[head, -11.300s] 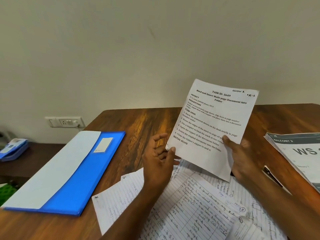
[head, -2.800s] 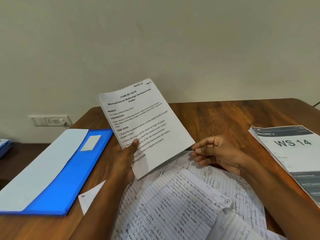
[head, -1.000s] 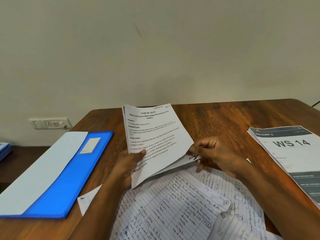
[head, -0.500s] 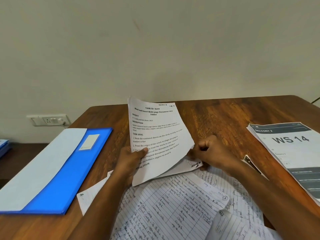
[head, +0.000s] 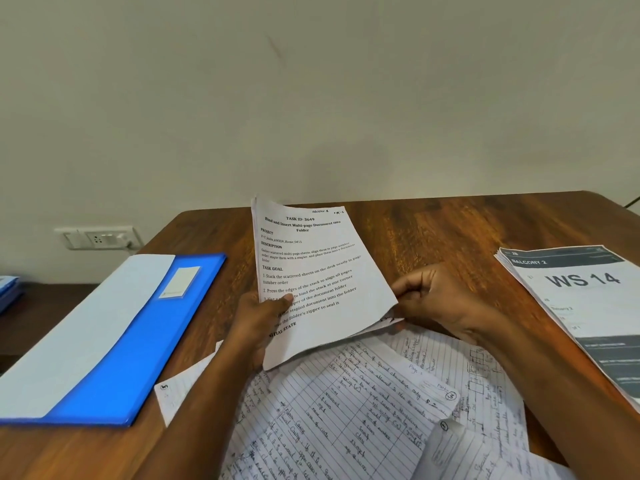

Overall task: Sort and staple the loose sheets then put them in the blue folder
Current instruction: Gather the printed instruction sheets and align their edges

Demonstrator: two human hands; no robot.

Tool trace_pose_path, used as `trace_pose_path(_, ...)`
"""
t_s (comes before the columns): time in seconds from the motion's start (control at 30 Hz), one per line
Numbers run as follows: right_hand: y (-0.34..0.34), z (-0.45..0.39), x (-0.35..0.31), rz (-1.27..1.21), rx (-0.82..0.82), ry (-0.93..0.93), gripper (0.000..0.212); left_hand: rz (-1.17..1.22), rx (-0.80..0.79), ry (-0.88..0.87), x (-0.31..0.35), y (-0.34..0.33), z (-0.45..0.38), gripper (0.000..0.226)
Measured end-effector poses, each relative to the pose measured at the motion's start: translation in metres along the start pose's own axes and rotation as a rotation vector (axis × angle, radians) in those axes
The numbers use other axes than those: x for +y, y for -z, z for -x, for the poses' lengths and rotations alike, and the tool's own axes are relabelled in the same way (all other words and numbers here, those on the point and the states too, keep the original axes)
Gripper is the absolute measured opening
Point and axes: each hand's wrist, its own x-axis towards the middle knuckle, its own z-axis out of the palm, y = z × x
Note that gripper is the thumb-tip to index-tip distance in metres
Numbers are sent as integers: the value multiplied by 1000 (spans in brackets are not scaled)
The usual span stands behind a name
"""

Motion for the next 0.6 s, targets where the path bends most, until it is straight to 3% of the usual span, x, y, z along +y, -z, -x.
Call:
trace_pose_path(0.1,8,-2,2,30,-61,1,40,24,4,14,1,1,-1,17)
trace_pose_path(0.2,12,-5,8,71,-56,22,43,23,-5,19,2,1,0,18)
trace_pose_path(0.6,8,0,1,143,-43,268,24,50,-9,39,0,6,-8,20)
